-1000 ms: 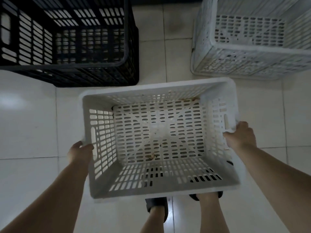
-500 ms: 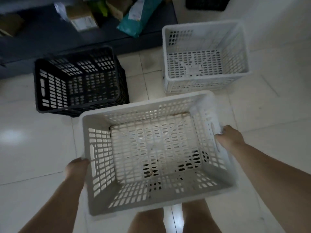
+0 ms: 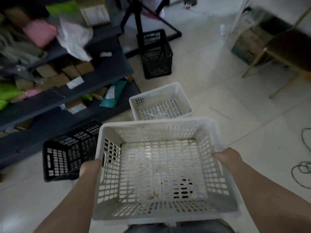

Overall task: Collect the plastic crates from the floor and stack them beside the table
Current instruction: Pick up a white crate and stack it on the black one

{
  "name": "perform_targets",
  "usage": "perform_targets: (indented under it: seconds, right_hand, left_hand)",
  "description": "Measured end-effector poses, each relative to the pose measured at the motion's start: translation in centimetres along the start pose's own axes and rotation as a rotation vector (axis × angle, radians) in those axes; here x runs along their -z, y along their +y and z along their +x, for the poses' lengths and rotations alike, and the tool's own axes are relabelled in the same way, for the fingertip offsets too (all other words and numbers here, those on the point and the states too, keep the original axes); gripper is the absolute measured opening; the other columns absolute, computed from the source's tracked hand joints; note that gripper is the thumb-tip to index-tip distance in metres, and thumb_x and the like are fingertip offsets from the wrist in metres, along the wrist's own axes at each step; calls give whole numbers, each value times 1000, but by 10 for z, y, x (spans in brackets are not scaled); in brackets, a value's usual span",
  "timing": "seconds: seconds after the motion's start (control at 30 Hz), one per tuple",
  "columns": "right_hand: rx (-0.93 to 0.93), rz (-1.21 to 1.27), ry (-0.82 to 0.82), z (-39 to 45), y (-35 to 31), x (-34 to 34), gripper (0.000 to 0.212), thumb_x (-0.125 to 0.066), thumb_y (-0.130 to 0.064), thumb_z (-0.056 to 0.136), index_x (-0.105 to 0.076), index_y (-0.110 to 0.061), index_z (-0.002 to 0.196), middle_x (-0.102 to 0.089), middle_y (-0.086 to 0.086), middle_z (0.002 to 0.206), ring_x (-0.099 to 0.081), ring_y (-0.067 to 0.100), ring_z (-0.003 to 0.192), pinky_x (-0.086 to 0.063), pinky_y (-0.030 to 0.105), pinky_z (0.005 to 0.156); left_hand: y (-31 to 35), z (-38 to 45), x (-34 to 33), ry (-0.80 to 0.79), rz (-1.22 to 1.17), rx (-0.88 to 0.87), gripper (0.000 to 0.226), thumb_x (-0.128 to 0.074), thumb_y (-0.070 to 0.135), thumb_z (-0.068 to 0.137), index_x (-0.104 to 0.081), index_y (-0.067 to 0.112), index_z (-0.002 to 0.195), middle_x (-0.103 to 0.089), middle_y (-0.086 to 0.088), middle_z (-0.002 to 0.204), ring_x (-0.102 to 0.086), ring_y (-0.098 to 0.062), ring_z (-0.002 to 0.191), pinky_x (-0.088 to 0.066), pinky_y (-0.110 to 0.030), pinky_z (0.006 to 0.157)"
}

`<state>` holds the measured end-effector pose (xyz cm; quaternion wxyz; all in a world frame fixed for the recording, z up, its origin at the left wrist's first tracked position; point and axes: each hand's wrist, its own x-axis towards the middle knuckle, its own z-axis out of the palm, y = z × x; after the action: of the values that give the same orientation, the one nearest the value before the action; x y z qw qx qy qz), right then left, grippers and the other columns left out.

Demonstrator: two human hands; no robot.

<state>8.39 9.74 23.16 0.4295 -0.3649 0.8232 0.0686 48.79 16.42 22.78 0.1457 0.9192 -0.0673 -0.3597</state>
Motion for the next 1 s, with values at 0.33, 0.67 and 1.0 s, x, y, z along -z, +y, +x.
perform_targets:
  seconds: [0.33,0.67,1.0]
  right_hand:
    - [28,311,37,36,27,120,80,-67,-35,85,-30,4,144,-37,21,149,-41,37,133,-38,39,104]
    - [87,183,109,111,-12,213,75,-63,-33,87,-31,3,144,-36,21,149,-40,36,134,-37,38,106]
    - [64,162,138,237,-138,336,77,-65,-28,86,-27,1,146,-32,19,151,-38,35,135,-38,39,108]
  left_hand:
    - [119,-76,-57,-33,-103,-213,24,-60,18,84,-54,-3,94,-53,-18,80,-53,-32,81,-48,-40,79]
    - [212,-87,-125,-156,-101,-144,19,-56,15,88,-47,-1,88,-43,-14,67,-49,-29,71,-44,-36,79]
    - [385,-64,-204,-307,-70,-100,34,-51,11,93,-49,-6,122,-55,-23,102,-54,-34,91,-44,-41,84]
